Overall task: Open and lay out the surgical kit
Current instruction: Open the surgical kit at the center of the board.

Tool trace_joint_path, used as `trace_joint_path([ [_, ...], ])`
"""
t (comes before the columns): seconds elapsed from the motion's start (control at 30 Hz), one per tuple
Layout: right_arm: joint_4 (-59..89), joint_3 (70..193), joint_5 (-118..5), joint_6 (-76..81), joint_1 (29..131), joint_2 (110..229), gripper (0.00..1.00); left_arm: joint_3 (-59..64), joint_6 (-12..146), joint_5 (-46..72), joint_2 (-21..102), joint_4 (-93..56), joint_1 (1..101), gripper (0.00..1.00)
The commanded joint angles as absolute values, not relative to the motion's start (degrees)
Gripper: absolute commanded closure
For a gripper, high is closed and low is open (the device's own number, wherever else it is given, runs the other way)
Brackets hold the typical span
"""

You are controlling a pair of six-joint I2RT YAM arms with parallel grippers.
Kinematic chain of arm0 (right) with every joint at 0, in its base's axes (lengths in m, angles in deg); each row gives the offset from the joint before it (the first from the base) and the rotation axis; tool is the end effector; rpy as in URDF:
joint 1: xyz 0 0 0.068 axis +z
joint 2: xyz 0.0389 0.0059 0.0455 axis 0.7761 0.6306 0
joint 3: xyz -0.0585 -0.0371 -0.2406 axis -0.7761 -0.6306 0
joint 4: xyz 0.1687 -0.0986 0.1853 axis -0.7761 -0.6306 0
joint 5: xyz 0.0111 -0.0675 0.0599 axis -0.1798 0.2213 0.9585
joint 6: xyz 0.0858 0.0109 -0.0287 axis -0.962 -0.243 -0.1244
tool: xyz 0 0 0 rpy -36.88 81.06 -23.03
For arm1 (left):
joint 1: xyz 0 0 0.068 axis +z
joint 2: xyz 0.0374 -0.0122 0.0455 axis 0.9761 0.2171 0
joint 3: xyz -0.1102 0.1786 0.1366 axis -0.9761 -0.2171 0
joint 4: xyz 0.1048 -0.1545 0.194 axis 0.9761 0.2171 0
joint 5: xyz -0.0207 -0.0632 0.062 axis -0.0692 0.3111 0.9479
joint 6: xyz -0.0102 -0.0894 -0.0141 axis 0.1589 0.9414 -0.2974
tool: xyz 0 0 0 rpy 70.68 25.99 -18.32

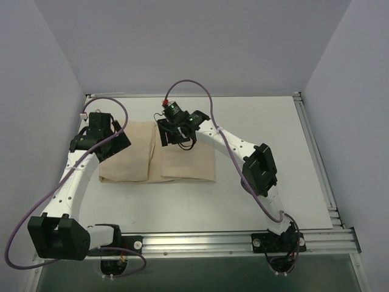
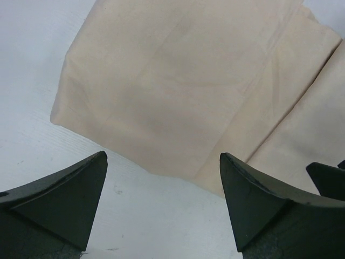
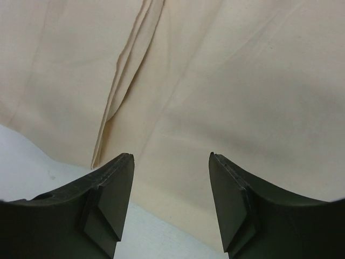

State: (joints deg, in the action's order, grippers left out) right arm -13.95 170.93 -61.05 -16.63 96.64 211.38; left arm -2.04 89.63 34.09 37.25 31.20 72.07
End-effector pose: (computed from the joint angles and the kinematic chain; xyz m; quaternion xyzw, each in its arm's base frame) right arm 0.3698 0.3857 0.2416 -0.1639 0.8828 0.2779 0.3414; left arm 0.2972 -0.0097 0.2617 -0.2667 0.9012 -0.0079 0.3414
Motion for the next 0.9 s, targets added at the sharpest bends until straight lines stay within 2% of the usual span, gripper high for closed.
trace_joint_path([
  [0.0, -18.53, 177.82, -71.08, -15.55, 99.14, 216.09, 0.43, -1.48, 88.92, 32.08, 39.07, 30.23, 72.8, 0.06],
  [0.2, -22.41, 188.28, -79.68, -15.55, 102.58, 224.1, 0.37, -0.25, 89.71, 28.11, 44.53, 29.44, 72.98, 0.06],
  [0.43, -24.78, 191.98, -85.59, -15.55, 103.99, 228.59, 0.43, 2.3, 88.57, 25.73, 45.5, 29.26, 73.07, 0.06],
  [0.73, -24.17, 193.13, -85.06, -16.6, 103.99, 230.35, 0.6, 1.6, 87.78, 23.27, 46.12, 29.09, 74.03, 0.06],
  [0.8, -24.42, 193.74, -84.97, -16.78, 103.9, 230.88, 0.71, 1.34, 87.51, 22.39, 46.21, 28.65, 74.12, 0.06],
  [0.87, -25.13, 194.27, -84.45, -17.13, 103.81, 231.4, 0.75, 1.07, 87.42, 21.69, 46.12, 28.03, 74.21, 0.06],
])
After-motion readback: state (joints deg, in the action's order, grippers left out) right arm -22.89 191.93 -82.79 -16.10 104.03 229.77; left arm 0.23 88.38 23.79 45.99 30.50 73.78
